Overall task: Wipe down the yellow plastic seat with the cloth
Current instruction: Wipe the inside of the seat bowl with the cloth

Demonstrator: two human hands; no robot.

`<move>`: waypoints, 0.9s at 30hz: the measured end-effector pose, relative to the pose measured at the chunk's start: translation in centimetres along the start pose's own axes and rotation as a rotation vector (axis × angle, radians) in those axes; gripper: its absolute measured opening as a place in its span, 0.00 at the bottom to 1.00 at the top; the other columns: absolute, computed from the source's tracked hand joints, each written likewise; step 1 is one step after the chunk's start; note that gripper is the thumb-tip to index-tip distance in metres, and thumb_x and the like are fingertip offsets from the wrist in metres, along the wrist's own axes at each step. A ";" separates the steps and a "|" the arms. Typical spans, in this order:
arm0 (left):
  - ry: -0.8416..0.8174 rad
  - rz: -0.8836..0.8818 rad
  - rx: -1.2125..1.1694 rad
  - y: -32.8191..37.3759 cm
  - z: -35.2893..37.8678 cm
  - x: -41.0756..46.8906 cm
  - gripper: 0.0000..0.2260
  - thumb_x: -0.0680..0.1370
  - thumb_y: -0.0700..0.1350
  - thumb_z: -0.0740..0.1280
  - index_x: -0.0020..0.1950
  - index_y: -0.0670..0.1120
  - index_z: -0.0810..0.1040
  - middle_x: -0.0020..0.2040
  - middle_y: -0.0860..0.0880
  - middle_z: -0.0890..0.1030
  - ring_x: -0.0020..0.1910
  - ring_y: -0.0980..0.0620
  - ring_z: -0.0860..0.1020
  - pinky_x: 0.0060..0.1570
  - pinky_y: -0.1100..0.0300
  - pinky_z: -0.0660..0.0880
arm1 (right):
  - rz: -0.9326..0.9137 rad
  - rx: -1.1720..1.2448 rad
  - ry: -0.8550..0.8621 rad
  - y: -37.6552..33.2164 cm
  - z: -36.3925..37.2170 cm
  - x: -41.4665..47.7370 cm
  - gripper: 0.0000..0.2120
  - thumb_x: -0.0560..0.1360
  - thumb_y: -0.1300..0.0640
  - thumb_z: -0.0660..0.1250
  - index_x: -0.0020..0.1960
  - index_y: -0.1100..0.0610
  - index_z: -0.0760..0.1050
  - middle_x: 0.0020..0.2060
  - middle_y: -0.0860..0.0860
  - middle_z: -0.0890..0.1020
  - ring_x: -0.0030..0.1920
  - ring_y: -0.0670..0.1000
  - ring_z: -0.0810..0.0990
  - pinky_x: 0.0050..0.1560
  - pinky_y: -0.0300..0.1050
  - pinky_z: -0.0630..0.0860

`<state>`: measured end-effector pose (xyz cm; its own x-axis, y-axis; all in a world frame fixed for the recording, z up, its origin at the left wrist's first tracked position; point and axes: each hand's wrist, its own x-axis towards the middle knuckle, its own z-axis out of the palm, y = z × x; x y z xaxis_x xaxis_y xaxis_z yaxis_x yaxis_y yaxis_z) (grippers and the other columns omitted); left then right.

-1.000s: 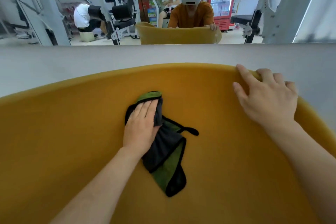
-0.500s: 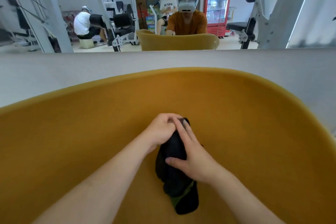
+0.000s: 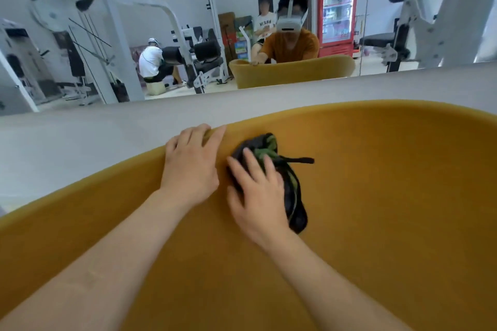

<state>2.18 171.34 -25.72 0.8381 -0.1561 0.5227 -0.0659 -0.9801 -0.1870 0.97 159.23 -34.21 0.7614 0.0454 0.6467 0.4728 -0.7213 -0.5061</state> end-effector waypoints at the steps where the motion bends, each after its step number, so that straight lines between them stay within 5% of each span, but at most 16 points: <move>1: 0.006 0.009 -0.011 -0.3 -0.1 0.0 0.33 0.74 0.47 0.64 0.77 0.55 0.54 0.74 0.48 0.62 0.73 0.46 0.59 0.70 0.49 0.55 | -0.064 -0.107 -0.035 -1.3 2.0 -1.2 0.28 0.73 0.50 0.59 0.73 0.49 0.64 0.74 0.48 0.66 0.71 0.61 0.65 0.63 0.59 0.69; 4: 0.012 0.030 0.024 -0.4 0.3 -0.4 0.33 0.75 0.47 0.63 0.78 0.53 0.53 0.74 0.46 0.61 0.73 0.45 0.58 0.70 0.49 0.55 | -0.258 -0.243 -0.101 -1.3 3.1 -1.4 0.32 0.69 0.52 0.65 0.73 0.54 0.66 0.72 0.49 0.69 0.63 0.61 0.71 0.52 0.54 0.75; 6: 0.032 0.024 0.050 -0.2 0.8 -0.6 0.35 0.73 0.47 0.64 0.78 0.52 0.52 0.74 0.45 0.60 0.73 0.44 0.58 0.71 0.49 0.54 | -0.412 -0.431 -0.081 2.8 0.9 0.4 0.31 0.71 0.49 0.64 0.74 0.48 0.64 0.73 0.46 0.68 0.66 0.58 0.71 0.52 0.52 0.72; 11: 0.061 0.001 -0.005 0.0 1.6 -0.4 0.37 0.74 0.58 0.64 0.78 0.53 0.49 0.75 0.45 0.58 0.74 0.44 0.56 0.72 0.47 0.51 | 0.129 -0.537 -0.087 10.1 -5.8 3.5 0.29 0.75 0.29 0.49 0.75 0.33 0.51 0.77 0.39 0.51 0.77 0.53 0.52 0.64 0.62 0.59; 15: 0.077 -0.016 -0.017 0.2 1.8 -0.3 0.39 0.73 0.62 0.63 0.78 0.53 0.48 0.75 0.46 0.57 0.74 0.44 0.55 0.72 0.46 0.51 | 0.324 -0.231 -0.054 6.6 -3.2 3.5 0.29 0.76 0.32 0.52 0.74 0.31 0.45 0.77 0.39 0.42 0.75 0.59 0.47 0.65 0.67 0.58; 20: 0.111 -0.040 -0.014 0.5 2.0 0.1 0.40 0.69 0.55 0.67 0.77 0.53 0.52 0.73 0.44 0.60 0.71 0.42 0.57 0.68 0.46 0.53 | -0.035 -0.105 -0.108 1.4 1.2 2.1 0.33 0.75 0.44 0.60 0.76 0.38 0.50 0.78 0.49 0.51 0.67 0.64 0.61 0.66 0.61 0.64; 24: 0.097 0.005 0.003 -0.2 2.1 0.0 0.44 0.70 0.62 0.69 0.78 0.53 0.49 0.73 0.43 0.58 0.72 0.42 0.56 0.69 0.46 0.53 | -0.362 -0.354 0.006 5.5 -0.5 4.1 0.26 0.73 0.39 0.60 0.71 0.38 0.65 0.74 0.46 0.65 0.57 0.62 0.73 0.50 0.57 0.72; 27: 0.081 0.014 -0.017 -0.1 2.2 0.0 0.47 0.69 0.69 0.66 0.78 0.53 0.47 0.74 0.43 0.57 0.73 0.42 0.56 0.71 0.45 0.53 | -0.091 -0.406 0.136 11.1 -3.8 5.3 0.23 0.75 0.41 0.63 0.70 0.38 0.67 0.74 0.43 0.65 0.63 0.60 0.68 0.55 0.59 0.68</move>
<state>3.43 171.70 -27.53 0.7902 -0.1790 0.5861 -0.0873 -0.9795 -0.1813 8.56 148.79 -34.25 0.6466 0.0492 0.7612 0.3014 -0.9332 -0.1957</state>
